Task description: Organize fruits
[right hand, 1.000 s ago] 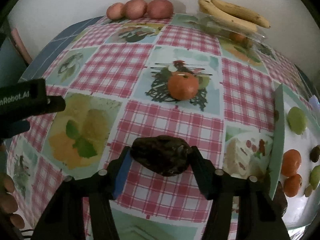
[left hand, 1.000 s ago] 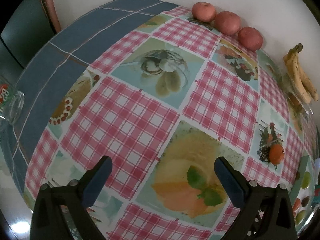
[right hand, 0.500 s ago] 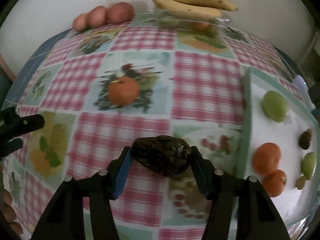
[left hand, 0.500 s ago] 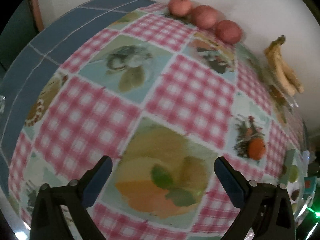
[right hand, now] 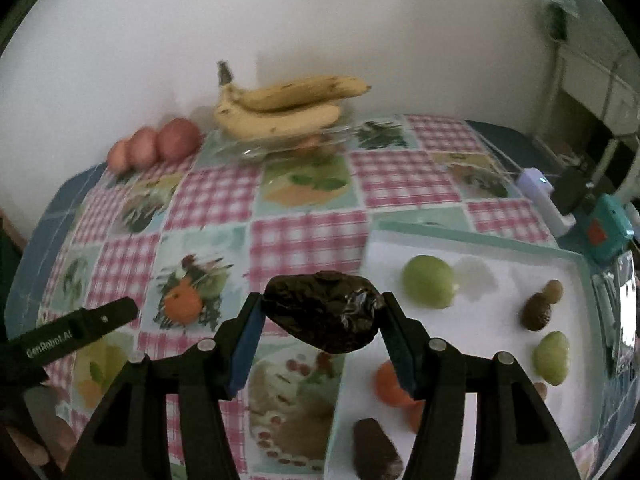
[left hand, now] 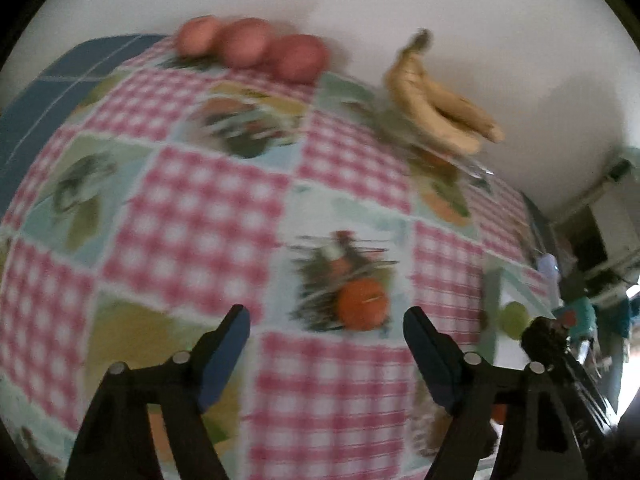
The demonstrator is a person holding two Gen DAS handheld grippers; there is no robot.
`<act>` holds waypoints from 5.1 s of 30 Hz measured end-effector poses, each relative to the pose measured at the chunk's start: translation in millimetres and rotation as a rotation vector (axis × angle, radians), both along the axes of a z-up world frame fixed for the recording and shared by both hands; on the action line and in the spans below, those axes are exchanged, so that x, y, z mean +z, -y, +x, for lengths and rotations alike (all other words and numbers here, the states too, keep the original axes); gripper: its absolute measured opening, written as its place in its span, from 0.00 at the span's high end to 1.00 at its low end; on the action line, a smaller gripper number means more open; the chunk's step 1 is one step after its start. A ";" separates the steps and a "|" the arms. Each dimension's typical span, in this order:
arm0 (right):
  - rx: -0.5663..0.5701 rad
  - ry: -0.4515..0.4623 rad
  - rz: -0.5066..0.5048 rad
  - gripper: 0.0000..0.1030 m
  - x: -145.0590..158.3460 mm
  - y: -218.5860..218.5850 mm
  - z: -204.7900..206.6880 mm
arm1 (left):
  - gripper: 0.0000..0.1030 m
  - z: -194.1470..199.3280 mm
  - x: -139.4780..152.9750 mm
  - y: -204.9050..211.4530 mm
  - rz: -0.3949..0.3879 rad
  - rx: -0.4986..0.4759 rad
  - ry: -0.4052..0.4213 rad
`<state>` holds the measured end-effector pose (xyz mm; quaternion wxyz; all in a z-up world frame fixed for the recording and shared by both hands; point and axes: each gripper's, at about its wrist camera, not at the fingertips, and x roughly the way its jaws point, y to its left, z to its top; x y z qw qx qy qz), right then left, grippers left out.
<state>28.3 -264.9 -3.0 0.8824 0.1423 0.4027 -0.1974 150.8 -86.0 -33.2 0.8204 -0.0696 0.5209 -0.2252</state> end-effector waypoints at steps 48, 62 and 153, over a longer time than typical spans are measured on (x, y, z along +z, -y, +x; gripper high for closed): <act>-0.250 -0.031 0.076 0.42 -5.8 86.2 -49.9 | 0.63 -25.2 50.1 40.1 -0.002 -0.063 0.113; -0.392 0.005 0.081 0.42 10.6 133.5 -126.8 | 0.63 -123.5 58.1 130.0 0.006 -0.354 0.139; -0.108 -0.038 0.140 0.05 -0.2 3.0 -150.7 | 0.00 -174.6 69.8 -42.4 0.186 0.067 0.273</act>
